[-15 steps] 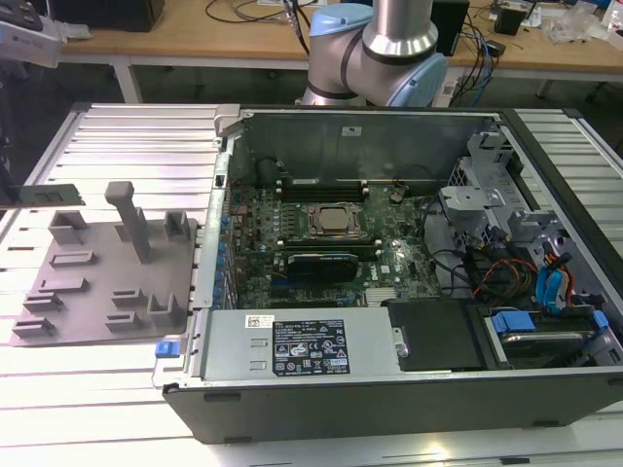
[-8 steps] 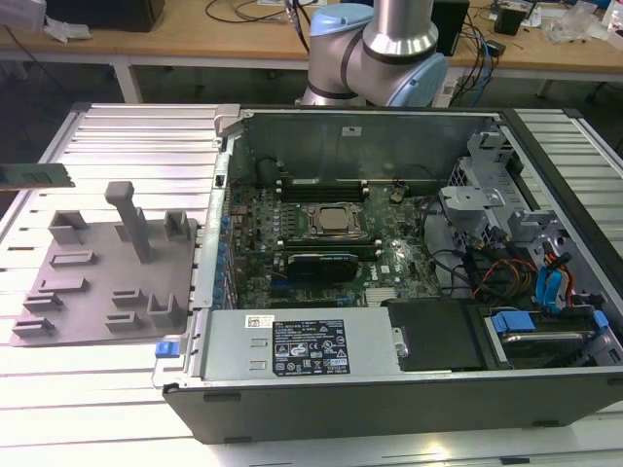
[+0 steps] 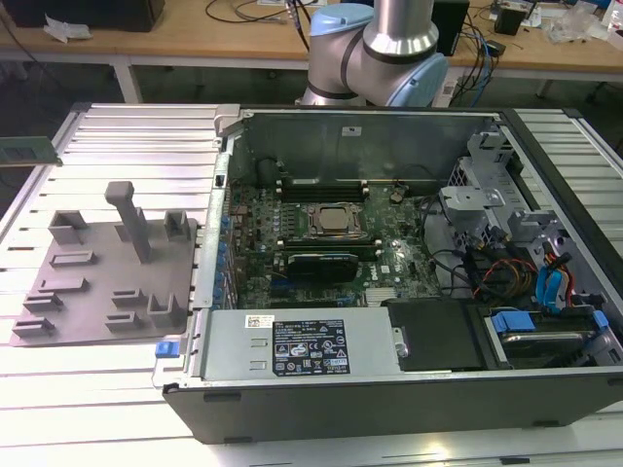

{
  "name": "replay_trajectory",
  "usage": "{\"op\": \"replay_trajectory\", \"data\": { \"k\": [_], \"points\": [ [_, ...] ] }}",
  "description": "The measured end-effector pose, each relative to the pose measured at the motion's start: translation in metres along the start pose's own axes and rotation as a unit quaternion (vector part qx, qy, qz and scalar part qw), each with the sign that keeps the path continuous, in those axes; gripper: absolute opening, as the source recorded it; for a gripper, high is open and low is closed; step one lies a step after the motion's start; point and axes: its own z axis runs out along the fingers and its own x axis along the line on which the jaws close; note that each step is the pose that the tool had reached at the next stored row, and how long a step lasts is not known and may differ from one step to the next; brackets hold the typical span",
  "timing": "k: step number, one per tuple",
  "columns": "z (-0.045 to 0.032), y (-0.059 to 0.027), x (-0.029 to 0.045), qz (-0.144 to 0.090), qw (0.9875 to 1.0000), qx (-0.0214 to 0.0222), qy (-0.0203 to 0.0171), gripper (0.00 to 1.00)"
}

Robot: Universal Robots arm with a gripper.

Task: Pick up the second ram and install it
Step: 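Pick up the second ram and move it above second insertion slot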

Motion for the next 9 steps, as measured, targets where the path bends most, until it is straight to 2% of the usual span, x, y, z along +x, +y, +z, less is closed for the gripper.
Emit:
{"op": "replay_trajectory", "data": {
  "k": [2, 4, 6, 8, 9],
  "points": [
    [-0.0001, 0.0, 0.0, 0.0, 1.0, -0.0001, -0.0001, 0.11],
    [-0.0004, -0.0063, -0.0001, 0.0, 1.0, -0.0001, -0.0001, 0.11],
    [-0.0011, -0.0281, -0.0003, 0.0, 1.0, -0.0004, 0.0, 0.11],
    [-0.0014, -0.0374, -0.0004, 0.0, 1.0, -0.0006, 0.0, 0.11],
    [-0.0014, -0.0456, -0.0006, 0.0, 1.0, -0.0008, 0.0, 0.11]
  ]
}}
